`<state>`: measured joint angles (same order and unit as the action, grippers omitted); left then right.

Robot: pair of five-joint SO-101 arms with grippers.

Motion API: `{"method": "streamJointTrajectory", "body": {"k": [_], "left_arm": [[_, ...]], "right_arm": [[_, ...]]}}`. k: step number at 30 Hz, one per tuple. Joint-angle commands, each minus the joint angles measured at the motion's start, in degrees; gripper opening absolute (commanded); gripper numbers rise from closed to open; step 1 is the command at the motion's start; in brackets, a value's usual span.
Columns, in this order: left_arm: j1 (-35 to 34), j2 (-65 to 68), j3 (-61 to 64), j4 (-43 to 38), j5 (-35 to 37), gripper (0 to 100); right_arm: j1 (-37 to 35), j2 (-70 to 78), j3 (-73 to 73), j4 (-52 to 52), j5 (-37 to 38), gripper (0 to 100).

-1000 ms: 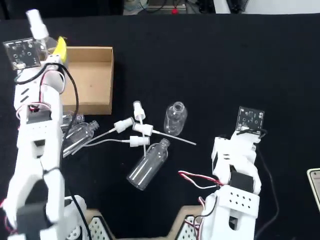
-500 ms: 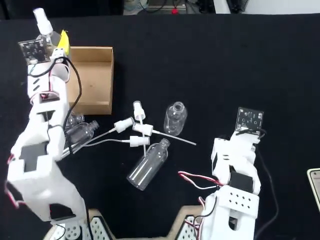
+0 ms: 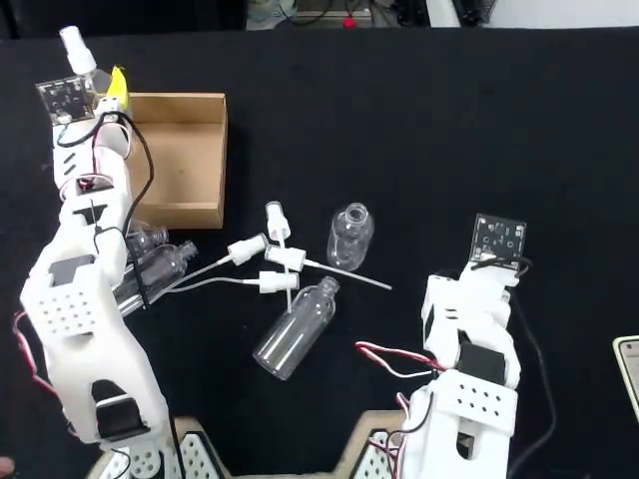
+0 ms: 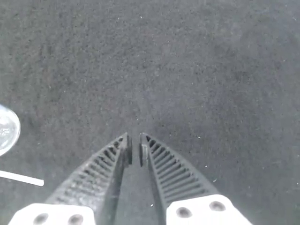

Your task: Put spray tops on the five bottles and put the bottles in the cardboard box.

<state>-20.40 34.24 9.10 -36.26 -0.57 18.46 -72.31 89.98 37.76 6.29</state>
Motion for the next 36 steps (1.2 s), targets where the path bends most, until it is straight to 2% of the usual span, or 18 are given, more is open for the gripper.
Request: {"method": "streamJointTrajectory", "body": {"k": [1,16,24,30,36], "left_arm": [[-0.75,2.2,-6.55,-1.41,0.18,8],[-0.57,13.1,-16.75,-1.41,0.18,8],[-0.57,14.24,-16.66,-1.14,0.18,8],[-0.48,14.15,-16.57,-1.05,0.26,23],[-1.1,13.63,-16.57,-1.05,0.7,24]], "right_arm": [[0.79,-1.36,-0.22,-1.67,0.53,4.3],[0.79,-1.36,-0.22,-1.67,0.53,4.3],[0.79,-1.36,-0.22,-1.67,0.53,4.3],[0.79,-1.36,-0.13,-2.73,0.53,4.3],[0.79,-1.36,-0.04,-2.73,0.53,4.3]]}}
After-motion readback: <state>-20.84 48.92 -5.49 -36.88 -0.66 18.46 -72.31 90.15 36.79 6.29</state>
